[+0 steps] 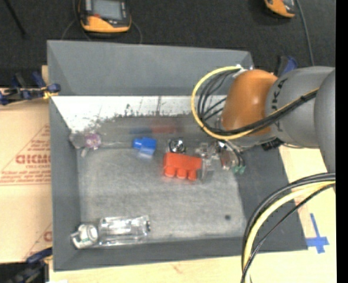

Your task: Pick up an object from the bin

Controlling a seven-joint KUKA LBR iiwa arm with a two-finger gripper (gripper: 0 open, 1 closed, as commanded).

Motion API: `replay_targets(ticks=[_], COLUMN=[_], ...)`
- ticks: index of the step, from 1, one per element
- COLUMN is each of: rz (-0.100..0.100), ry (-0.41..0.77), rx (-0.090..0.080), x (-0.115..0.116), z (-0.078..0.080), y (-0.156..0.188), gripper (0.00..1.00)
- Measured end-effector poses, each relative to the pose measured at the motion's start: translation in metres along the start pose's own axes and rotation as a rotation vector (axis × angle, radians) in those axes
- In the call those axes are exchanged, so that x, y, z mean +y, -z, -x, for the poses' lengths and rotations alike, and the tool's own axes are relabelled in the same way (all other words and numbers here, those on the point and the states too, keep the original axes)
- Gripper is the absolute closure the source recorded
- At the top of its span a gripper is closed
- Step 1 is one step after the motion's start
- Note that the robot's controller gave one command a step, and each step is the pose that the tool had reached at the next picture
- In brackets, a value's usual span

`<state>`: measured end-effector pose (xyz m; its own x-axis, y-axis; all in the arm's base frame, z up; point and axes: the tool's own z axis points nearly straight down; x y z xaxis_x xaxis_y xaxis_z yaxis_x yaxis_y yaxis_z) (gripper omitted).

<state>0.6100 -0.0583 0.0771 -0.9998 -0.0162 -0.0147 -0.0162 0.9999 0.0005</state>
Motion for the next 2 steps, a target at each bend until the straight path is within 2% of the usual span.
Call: replay_targets(ticks=[1,2], rz=[-0.003,-0.003], ry=[0.003,-0.008], rx=[0.0,0.0], x=[0.0,-0.007], z=[0.016,0.021], y=[0.089,0.193], gripper=[1.0,1.0])
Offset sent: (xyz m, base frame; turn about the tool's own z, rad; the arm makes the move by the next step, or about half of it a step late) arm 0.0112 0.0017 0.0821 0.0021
